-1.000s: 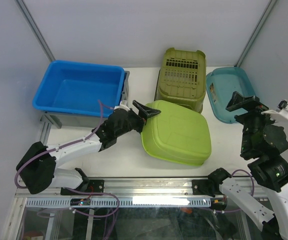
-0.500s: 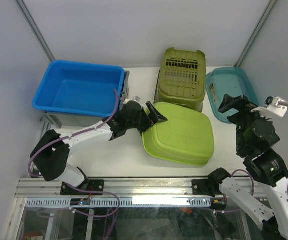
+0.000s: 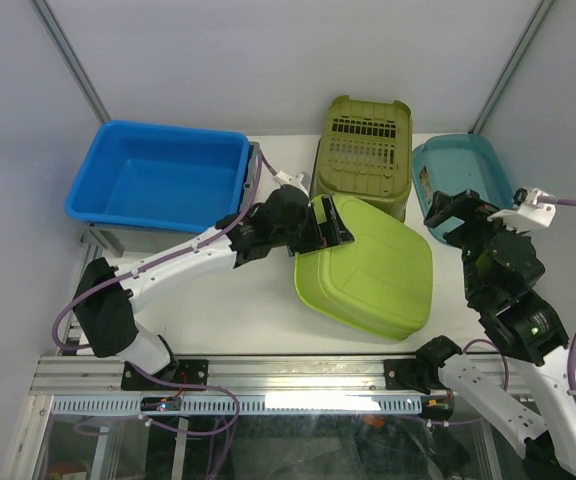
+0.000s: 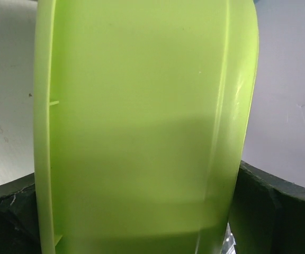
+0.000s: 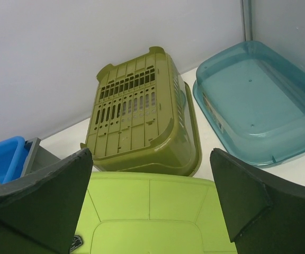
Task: Turn the large container upside down
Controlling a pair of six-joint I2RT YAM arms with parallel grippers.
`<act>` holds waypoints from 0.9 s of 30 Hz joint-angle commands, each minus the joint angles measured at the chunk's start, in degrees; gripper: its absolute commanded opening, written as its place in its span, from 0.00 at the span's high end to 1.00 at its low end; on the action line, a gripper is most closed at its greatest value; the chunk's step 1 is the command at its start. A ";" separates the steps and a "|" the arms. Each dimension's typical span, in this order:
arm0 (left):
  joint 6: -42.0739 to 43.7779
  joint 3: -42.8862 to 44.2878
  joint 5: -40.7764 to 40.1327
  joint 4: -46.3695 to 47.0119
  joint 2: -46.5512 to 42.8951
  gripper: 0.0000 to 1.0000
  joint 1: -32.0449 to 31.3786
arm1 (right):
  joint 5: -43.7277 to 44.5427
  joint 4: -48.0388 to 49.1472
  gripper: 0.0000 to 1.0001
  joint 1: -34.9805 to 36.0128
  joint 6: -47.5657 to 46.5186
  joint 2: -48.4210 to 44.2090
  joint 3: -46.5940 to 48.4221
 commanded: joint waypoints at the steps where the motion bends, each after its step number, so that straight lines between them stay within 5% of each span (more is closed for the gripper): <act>1: 11.70 3.37 -6.17 -11.33 -0.39 0.01 -0.85 | -1.58 3.75 0.02 0.17 0.30 1.05 1.04; 7: 12.61 6.68 -7.64 -10.31 -6.01 0.01 -0.59 | -1.63 3.27 0.02 0.15 0.57 1.28 0.43; 16: 1.62 -6.36 12.15 11.91 -14.46 0.01 4.26 | -4.41 2.76 0.01 0.17 1.00 0.93 0.48; 27: -12.63 -17.41 22.62 30.68 -21.73 0.01 12.35 | -49.02 4.25 0.01 0.15 -8.20 6.28 3.22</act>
